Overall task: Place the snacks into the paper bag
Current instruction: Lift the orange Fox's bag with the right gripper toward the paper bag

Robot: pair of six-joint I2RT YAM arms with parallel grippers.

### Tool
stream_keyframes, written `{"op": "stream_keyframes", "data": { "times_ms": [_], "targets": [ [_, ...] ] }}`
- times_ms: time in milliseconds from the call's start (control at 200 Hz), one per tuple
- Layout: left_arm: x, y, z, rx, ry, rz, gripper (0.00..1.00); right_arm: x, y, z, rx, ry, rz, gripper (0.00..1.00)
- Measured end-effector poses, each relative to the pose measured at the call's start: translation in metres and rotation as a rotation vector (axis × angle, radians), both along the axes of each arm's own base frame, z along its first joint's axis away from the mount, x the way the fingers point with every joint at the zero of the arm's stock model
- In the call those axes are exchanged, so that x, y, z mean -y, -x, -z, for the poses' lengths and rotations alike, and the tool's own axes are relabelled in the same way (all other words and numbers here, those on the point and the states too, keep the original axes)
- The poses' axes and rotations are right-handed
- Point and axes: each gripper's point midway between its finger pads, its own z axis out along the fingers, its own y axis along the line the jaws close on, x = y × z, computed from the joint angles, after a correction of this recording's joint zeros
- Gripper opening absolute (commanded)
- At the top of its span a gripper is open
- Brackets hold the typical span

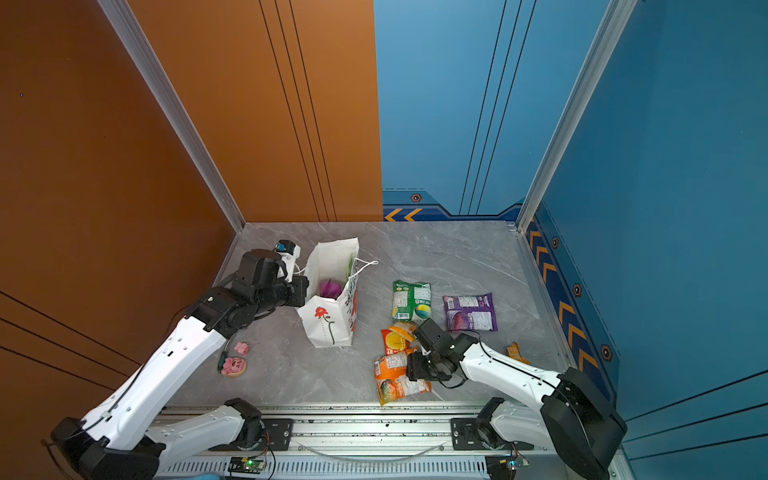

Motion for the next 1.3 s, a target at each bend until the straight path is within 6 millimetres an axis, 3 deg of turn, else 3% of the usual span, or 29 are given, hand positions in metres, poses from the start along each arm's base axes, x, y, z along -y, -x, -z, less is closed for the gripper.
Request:
{"op": "stream_keyframes", "data": {
  "times_ms": [225, 465, 646, 826, 1301],
  "targets": [
    [0.0, 0.0, 0.0, 0.001, -0.001, -0.002, 0.0, -0.009, -0.003, -0.003, 0.018, -0.023, 0.019, 0.33],
    [-0.001, 0.0, 0.0, 0.002, -0.004, -0.005, 0.0, -0.003, -0.007, -0.011, 0.038, -0.028, 0.075, 0.07],
    [-0.001, -0.001, 0.0, 0.002, -0.004, -0.005, 0.0, 0.001, -0.008, -0.026, 0.045, -0.045, 0.123, 0.0],
    [-0.001, -0.001, 0.0, 0.002, -0.006, -0.007, 0.0, 0.003, -0.014, -0.047, 0.091, -0.099, 0.182, 0.0],
    [-0.005, 0.003, -0.002, 0.014, -0.003, -0.012, 0.0, -0.01, -0.023, -0.075, 0.117, -0.203, 0.257, 0.0]
  ]
}}
